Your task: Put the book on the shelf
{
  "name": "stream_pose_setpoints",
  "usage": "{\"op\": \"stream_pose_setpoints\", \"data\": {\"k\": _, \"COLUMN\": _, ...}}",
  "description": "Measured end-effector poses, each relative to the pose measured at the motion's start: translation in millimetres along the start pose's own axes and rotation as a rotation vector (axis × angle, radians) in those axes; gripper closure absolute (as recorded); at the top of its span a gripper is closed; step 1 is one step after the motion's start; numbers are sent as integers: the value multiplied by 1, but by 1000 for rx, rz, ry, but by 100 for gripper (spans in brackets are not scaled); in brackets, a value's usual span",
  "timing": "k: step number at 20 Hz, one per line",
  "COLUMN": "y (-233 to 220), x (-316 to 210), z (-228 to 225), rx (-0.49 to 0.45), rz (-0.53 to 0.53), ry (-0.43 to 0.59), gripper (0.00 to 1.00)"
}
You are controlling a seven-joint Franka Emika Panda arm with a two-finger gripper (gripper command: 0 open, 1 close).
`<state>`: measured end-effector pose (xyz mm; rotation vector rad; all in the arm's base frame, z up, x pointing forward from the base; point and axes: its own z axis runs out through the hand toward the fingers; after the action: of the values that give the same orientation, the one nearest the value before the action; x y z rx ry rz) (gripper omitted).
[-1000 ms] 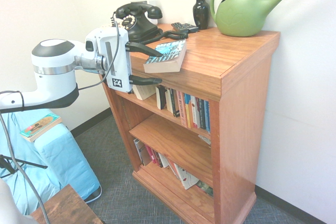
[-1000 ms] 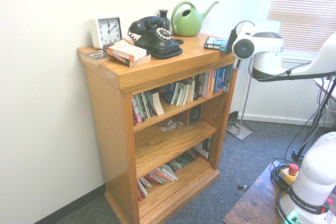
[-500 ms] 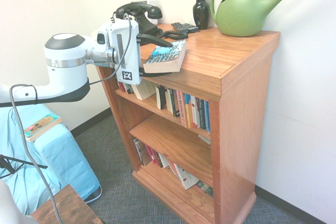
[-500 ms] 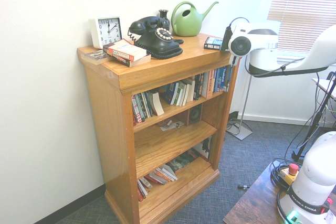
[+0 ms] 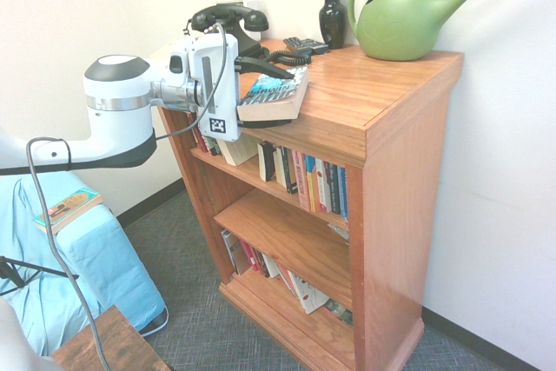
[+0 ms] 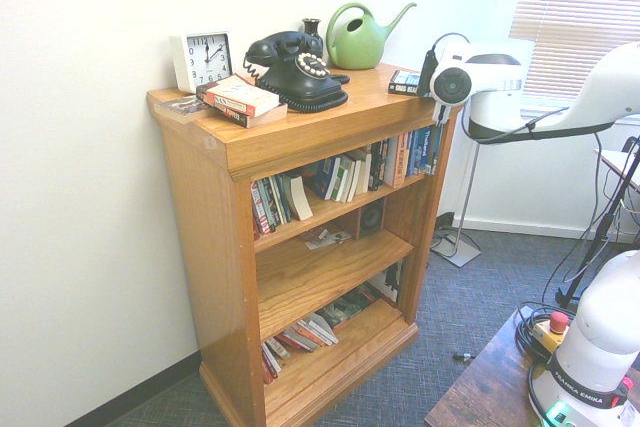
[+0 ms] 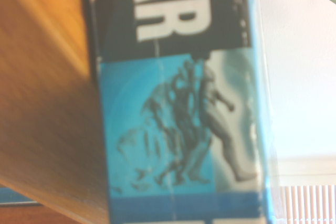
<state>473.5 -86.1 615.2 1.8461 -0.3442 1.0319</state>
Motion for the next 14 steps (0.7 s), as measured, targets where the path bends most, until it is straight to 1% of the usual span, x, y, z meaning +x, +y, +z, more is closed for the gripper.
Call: {"op": "stream_pose_setpoints", "data": {"k": 14, "y": 1, "x": -5, "z": 5, "rx": -3, "rz": -2, "ry": -12, "gripper": 100}}
